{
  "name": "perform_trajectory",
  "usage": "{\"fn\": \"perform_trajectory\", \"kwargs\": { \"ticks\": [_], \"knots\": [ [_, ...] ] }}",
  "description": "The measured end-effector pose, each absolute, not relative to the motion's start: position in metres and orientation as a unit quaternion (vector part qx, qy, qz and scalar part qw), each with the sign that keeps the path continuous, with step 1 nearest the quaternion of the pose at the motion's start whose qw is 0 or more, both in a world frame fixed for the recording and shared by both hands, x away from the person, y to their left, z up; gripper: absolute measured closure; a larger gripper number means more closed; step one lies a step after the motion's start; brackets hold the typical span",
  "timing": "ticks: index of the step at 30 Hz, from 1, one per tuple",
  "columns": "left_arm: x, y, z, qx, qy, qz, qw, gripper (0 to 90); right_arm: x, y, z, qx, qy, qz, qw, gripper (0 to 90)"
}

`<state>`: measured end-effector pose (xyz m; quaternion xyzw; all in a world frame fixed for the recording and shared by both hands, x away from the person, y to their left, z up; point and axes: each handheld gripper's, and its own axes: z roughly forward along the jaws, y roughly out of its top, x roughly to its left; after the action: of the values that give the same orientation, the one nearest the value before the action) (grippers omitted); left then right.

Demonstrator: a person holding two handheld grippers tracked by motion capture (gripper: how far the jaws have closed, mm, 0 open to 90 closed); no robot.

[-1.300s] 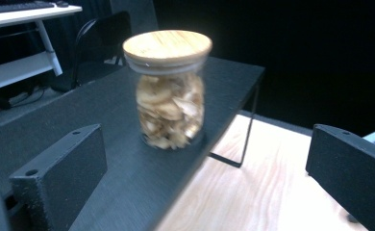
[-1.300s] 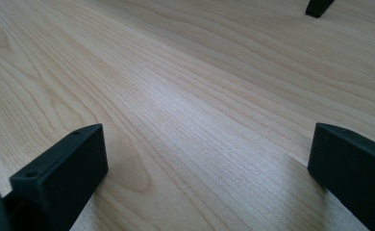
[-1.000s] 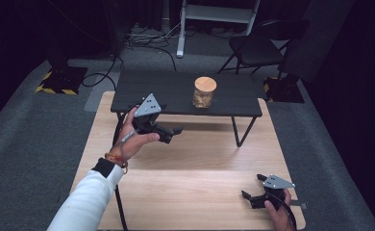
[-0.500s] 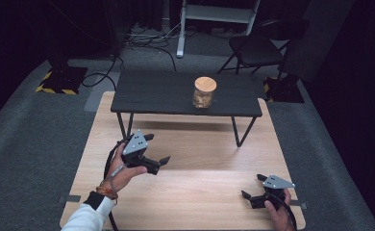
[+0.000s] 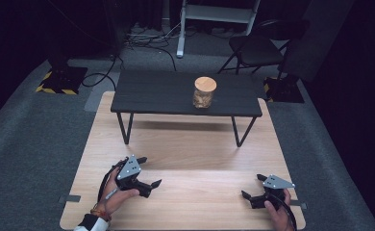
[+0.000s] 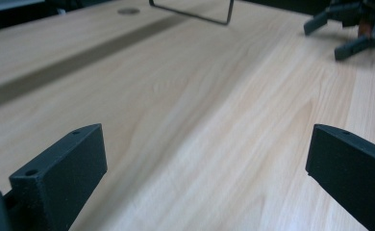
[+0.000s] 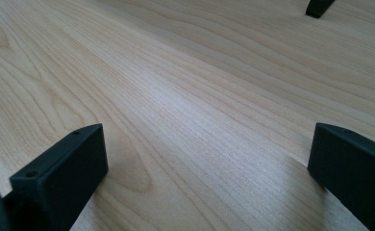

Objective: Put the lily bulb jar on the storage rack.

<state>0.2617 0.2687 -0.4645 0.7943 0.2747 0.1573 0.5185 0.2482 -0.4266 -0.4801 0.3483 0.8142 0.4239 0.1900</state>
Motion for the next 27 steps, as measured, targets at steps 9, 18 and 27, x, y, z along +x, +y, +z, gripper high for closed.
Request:
{"fn": "perform_trajectory", "kwargs": {
  "ticks": [9, 18, 27],
  "knots": [
    [0.255, 0.272, -0.487, 0.805, 0.28, 0.133, 0.507, 0.4, 0.248, -0.426, -0.48, 0.349, 0.814, 0.424, 0.189, 0.0],
    [0.251, 0.269, -0.497, 0.815, 0.274, 0.128, 0.495, 0.5, 0.248, -0.427, -0.48, 0.349, 0.814, 0.424, 0.189, 0.0],
    [0.254, 0.261, -0.49, 0.833, 0.272, 0.13, 0.464, 0.7, 0.248, -0.427, -0.48, 0.349, 0.814, 0.424, 0.189, 0.0]
  ]
}}
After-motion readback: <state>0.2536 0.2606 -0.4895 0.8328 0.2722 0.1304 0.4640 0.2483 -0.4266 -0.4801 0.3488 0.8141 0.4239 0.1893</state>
